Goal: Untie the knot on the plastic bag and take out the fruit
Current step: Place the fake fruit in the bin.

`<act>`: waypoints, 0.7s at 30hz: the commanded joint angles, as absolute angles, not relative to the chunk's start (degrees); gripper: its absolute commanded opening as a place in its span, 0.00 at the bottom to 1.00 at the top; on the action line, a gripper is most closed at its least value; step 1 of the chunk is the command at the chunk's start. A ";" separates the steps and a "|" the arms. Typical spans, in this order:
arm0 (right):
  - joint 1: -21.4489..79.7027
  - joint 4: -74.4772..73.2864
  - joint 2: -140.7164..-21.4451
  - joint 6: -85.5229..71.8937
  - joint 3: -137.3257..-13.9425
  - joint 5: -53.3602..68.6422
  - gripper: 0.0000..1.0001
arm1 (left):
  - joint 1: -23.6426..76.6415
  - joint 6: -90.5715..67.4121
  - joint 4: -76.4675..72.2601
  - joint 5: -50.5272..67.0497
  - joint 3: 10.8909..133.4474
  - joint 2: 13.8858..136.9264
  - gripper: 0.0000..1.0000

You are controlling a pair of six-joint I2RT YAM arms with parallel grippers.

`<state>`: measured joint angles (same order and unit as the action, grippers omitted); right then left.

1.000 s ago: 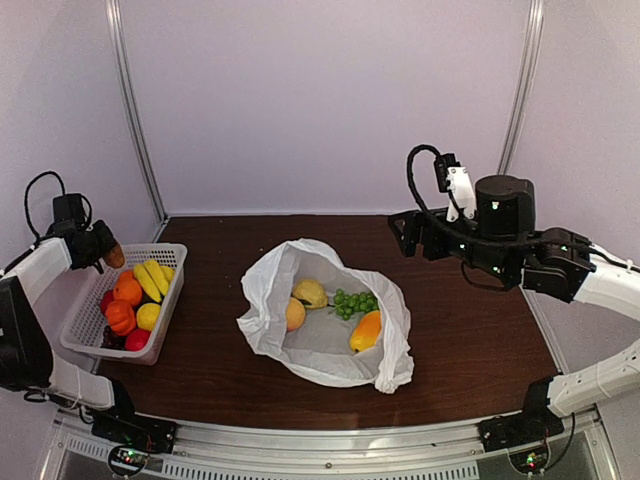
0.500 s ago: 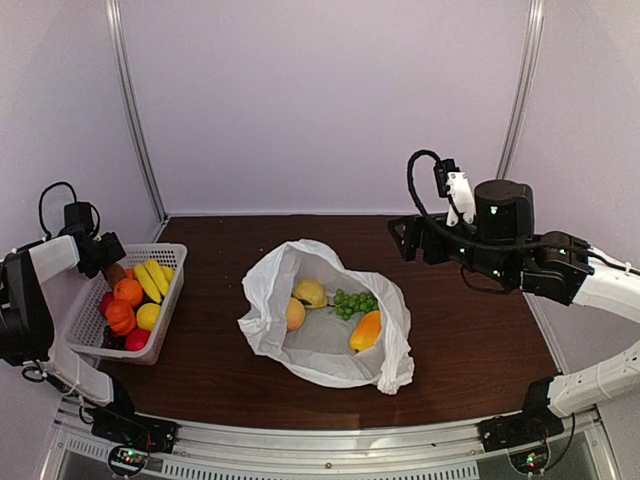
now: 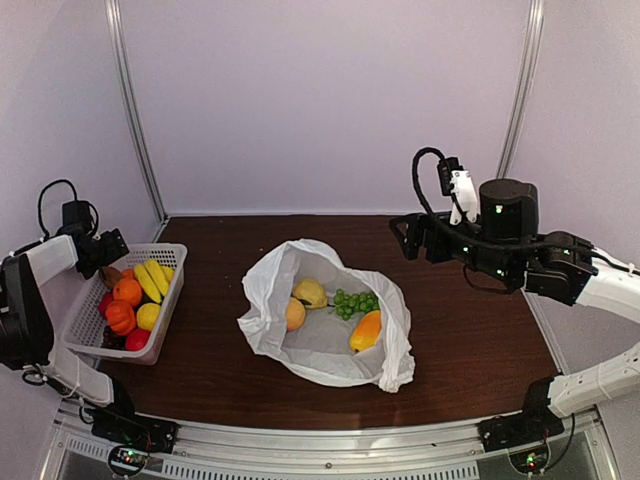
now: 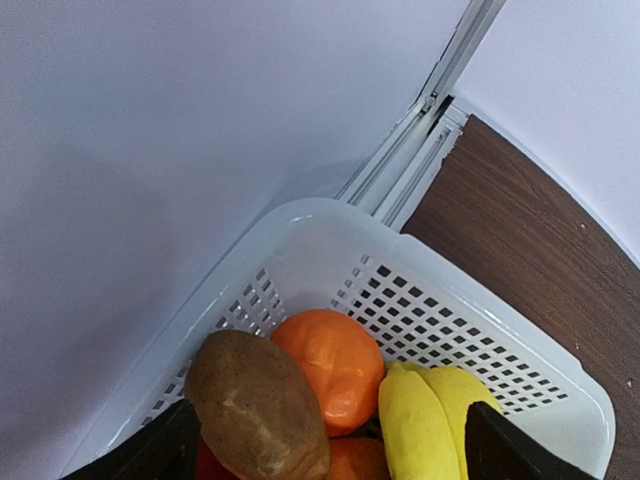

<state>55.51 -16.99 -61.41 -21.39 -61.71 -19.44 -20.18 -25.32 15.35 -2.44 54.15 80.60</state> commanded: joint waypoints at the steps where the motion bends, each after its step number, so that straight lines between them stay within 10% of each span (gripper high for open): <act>1: 55.21 -17.27 -60.34 -21.53 -61.26 -18.69 0.99 | -20.58 -22.06 18.51 1.76 57.32 76.64 0.93; 21: 56.63 -19.34 -61.34 -18.37 -62.40 -11.34 0.92 | 20.49 -20.54 30.24 22.83 59.12 63.25 0.93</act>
<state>55.70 -18.13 -61.30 -19.20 -61.71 -12.99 13.13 -18.35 30.65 17.32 59.68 65.34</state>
